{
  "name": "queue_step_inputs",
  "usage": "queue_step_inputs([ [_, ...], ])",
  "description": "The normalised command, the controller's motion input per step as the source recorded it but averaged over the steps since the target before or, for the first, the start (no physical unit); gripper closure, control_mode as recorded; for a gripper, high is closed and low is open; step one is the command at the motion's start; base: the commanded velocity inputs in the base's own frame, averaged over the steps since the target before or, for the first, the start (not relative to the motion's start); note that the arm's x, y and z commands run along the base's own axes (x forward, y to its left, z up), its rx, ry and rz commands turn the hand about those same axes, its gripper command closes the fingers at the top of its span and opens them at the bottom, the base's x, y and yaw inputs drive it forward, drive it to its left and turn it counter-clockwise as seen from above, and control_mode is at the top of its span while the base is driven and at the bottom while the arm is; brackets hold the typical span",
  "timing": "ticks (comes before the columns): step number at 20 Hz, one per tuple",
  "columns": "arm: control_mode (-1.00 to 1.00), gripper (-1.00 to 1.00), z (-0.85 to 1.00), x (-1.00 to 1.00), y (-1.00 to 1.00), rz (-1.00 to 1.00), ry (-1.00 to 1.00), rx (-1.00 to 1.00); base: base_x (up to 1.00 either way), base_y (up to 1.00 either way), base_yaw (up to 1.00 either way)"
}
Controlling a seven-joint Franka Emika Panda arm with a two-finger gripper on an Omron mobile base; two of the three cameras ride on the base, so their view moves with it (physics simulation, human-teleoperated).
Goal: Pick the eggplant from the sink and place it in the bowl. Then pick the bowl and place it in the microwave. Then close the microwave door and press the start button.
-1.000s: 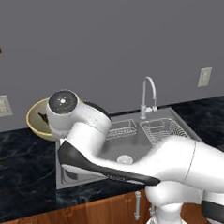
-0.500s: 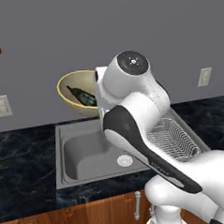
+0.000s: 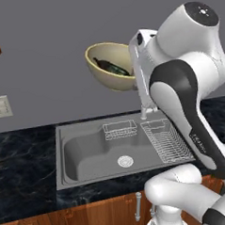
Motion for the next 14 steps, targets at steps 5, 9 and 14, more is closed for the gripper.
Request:
queue_step_inputs([
  [5,-1.0,1.0,0.02,-0.17,-0.85,0.24,0.0,-0.04,0.0,0.0,0.0],
  [9,-1.0,1.0,-0.16,0.0,-0.46,0.23,-0.03,-0.1,0.0,0.0,0.0],
  [14,-1.0,1.0,-0.1,0.04,-0.09,0.12,-0.05,-0.12,0.0,0.0,0.0],
])
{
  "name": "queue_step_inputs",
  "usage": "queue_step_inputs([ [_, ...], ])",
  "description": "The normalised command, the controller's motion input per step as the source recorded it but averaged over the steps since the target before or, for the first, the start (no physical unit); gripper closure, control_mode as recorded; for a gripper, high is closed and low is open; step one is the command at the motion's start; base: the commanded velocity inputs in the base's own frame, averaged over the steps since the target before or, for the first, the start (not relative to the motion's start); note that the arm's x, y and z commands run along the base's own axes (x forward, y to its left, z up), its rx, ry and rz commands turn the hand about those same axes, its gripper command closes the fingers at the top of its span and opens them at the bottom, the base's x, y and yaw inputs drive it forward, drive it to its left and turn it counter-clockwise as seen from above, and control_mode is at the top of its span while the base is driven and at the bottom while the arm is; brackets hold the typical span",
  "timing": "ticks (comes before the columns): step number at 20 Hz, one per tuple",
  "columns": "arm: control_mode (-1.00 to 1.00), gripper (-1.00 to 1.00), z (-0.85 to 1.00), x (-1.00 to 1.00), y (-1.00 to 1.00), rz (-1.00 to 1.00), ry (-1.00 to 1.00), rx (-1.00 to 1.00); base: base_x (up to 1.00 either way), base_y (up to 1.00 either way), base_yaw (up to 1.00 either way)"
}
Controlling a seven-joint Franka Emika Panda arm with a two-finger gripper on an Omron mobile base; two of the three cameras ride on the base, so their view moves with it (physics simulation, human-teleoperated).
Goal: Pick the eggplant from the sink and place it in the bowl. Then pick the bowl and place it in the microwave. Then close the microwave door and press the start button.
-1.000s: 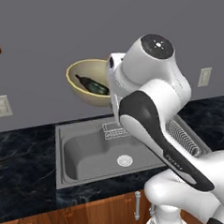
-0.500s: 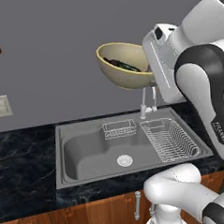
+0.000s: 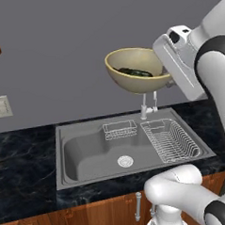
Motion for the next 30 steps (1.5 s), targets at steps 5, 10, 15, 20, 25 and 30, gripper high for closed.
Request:
queue_step_inputs([
  [5,-1.0,1.0,-0.18,0.2,-0.09,0.0,0.0,-0.08,0.0,0.0,0.0],
  [10,-1.0,1.0,-0.16,0.18,-0.07,0.0,0.0,-0.01,0.0,0.0,0.0],
  [15,-1.0,1.0,-0.24,0.4,-0.05,0.0,0.0,0.0,0.0,0.0,0.0],
  [20,1.0,1.0,-0.07,0.08,0.0,0.0,0.0,0.0,0.0,0.0,0.0],
  [25,1.0,1.0,0.0,0.0,0.0,0.0,0.0,0.0,-0.31,0.0,0.01],
  [30,1.0,1.0,0.0,0.0,0.0,0.0,0.0,0.0,-0.74,0.01,0.32],
])
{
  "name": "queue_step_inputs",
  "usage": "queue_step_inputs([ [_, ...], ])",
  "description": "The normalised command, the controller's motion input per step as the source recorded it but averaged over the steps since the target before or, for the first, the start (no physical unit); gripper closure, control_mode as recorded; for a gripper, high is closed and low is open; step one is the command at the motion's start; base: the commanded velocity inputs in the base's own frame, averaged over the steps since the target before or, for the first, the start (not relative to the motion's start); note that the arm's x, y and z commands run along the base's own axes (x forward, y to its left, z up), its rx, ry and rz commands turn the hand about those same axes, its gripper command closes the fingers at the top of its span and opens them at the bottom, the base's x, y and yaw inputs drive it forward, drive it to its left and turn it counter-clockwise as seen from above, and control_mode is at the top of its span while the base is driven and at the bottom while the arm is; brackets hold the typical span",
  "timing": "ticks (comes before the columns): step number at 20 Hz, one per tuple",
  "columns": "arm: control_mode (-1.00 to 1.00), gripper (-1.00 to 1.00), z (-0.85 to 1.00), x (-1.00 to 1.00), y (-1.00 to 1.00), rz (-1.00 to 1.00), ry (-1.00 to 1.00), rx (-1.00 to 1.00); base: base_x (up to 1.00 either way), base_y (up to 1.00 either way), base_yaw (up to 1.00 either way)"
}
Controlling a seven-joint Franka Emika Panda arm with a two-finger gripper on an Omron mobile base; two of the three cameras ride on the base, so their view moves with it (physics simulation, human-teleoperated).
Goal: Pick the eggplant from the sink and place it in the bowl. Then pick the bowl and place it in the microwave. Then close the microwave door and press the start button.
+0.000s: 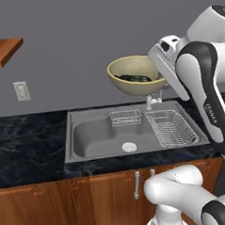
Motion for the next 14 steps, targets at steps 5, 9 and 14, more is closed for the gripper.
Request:
queue_step_inputs([
  [5,1.0,1.0,0.0,0.0,0.0,0.0,0.0,0.0,-0.51,0.0,0.65],
  [9,1.0,1.0,0.0,0.0,0.0,0.0,0.0,0.0,-0.35,0.0,0.66],
  [14,1.0,1.0,0.0,0.0,0.0,0.0,0.0,0.0,-0.09,0.0,0.65],
])
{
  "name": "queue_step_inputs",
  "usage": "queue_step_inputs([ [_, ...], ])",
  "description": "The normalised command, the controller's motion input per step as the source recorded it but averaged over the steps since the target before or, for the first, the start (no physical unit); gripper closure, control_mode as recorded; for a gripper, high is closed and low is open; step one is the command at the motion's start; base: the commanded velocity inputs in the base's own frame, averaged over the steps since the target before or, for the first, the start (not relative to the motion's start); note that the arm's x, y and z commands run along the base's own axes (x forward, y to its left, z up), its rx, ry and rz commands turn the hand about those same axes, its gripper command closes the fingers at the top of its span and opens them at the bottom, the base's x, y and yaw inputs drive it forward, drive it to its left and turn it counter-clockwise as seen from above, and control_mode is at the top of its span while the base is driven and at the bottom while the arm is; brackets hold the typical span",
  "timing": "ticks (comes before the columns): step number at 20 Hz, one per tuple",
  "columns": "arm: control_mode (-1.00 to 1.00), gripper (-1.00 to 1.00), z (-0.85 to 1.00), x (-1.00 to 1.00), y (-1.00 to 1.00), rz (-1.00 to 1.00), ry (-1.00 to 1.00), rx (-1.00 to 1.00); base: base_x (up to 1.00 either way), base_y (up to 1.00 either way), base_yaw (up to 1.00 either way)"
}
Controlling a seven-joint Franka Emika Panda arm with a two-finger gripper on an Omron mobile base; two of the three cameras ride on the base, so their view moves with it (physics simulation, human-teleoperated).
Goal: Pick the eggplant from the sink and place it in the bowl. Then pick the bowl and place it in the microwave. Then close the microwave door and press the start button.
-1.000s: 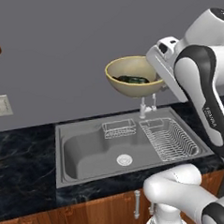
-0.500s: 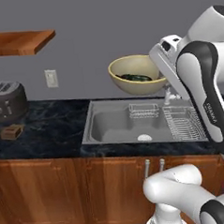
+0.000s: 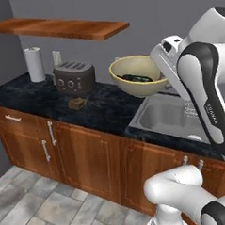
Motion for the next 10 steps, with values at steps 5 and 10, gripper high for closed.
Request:
queue_step_inputs([
  [5,1.0,1.0,0.0,0.0,0.0,0.0,0.0,0.0,0.0,0.0,0.63],
  [10,1.0,1.0,0.0,0.0,0.0,0.0,0.0,0.0,0.0,0.0,0.68],
])
